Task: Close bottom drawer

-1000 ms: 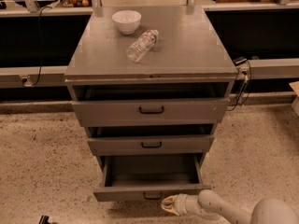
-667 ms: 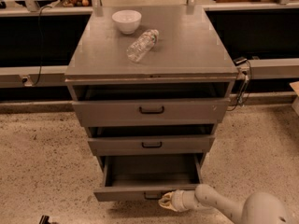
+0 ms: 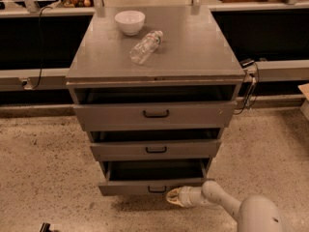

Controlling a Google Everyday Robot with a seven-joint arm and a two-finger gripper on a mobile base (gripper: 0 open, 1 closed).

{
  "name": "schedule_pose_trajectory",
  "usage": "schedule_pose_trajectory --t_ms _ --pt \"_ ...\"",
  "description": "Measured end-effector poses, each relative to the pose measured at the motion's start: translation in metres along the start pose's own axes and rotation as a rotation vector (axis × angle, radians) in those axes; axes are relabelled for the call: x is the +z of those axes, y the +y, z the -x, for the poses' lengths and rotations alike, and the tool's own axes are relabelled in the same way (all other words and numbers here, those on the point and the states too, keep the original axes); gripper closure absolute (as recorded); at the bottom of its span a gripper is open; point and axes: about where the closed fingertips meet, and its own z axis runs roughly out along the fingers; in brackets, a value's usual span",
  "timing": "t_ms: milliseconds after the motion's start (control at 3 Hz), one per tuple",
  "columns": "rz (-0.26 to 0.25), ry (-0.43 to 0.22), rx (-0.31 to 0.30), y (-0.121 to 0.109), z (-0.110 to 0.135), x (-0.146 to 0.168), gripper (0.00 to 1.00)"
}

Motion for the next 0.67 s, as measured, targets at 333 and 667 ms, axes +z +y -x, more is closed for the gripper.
schedule_pose_trajectory --t_ms 333,667 --pt "0.000 0.000 0.000 0.000 0.000 0.000 1.00" --pt "-0.039 -0.004 -0.024 -0.020 -0.001 -0.001 1.00"
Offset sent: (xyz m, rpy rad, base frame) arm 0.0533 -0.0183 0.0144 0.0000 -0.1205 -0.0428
